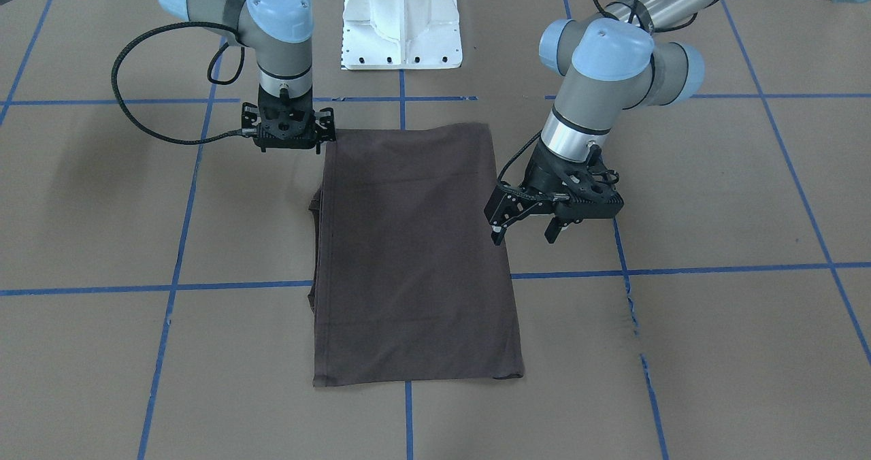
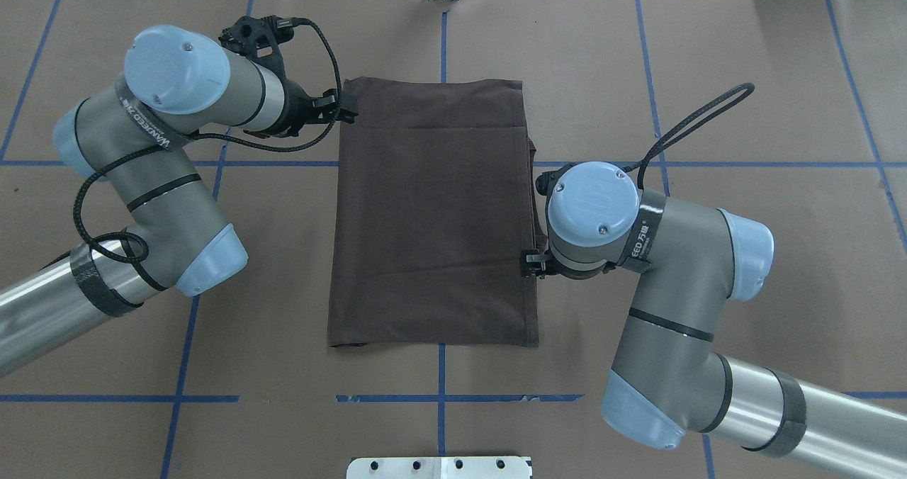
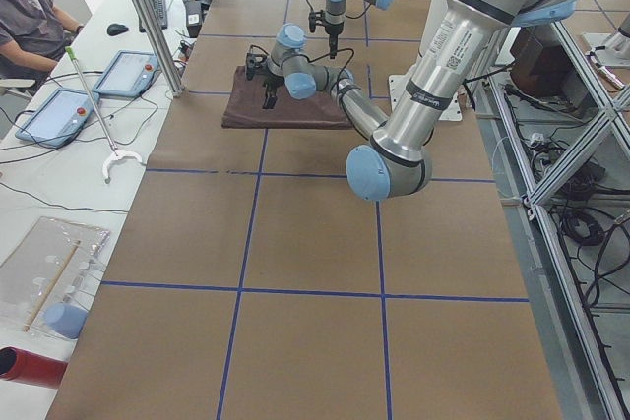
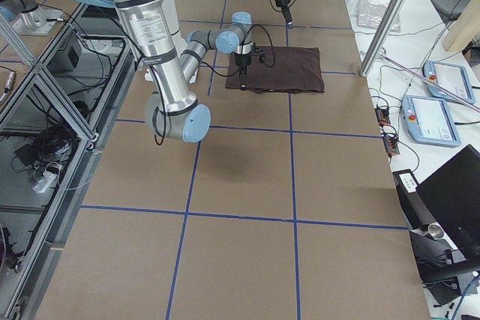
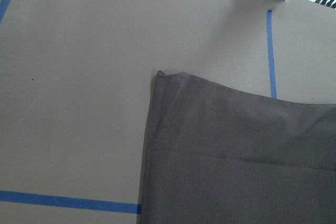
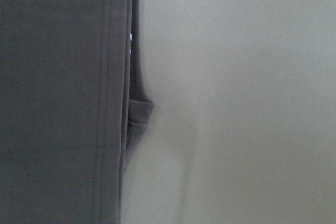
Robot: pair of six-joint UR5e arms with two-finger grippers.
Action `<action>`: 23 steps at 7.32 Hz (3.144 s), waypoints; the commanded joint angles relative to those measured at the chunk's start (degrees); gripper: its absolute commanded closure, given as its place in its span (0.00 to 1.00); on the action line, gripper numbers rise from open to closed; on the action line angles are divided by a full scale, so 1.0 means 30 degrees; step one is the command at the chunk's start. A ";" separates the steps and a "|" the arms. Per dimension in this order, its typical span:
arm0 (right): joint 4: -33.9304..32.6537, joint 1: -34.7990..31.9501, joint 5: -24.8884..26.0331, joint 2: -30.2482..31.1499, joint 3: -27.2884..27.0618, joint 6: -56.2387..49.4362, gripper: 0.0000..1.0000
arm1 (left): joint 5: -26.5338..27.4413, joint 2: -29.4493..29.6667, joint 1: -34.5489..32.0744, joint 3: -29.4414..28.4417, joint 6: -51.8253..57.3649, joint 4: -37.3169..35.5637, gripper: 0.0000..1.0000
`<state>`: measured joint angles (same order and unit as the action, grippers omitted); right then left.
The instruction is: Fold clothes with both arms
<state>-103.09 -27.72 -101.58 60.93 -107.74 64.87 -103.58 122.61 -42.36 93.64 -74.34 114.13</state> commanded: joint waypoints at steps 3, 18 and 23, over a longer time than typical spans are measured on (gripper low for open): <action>0.3160 -0.1276 -0.1550 -0.0506 0.0675 0.0082 0.00 | -0.0682 -0.0991 0.0726 0.0599 -0.0441 0.0012 0.00; 0.3132 -0.1424 -0.2469 -0.0329 -0.0973 0.0993 0.00 | 0.3121 -0.3194 0.8525 0.4003 -1.2047 -0.4939 0.15; 0.3131 -0.1453 -0.2469 -0.0271 -0.0973 0.0993 0.00 | 0.3092 -0.3136 0.9082 0.4032 -1.2484 -0.4968 0.34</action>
<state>-93.69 -32.07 -108.98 60.08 -110.65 67.85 -94.24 113.18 -15.46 105.67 -110.94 99.23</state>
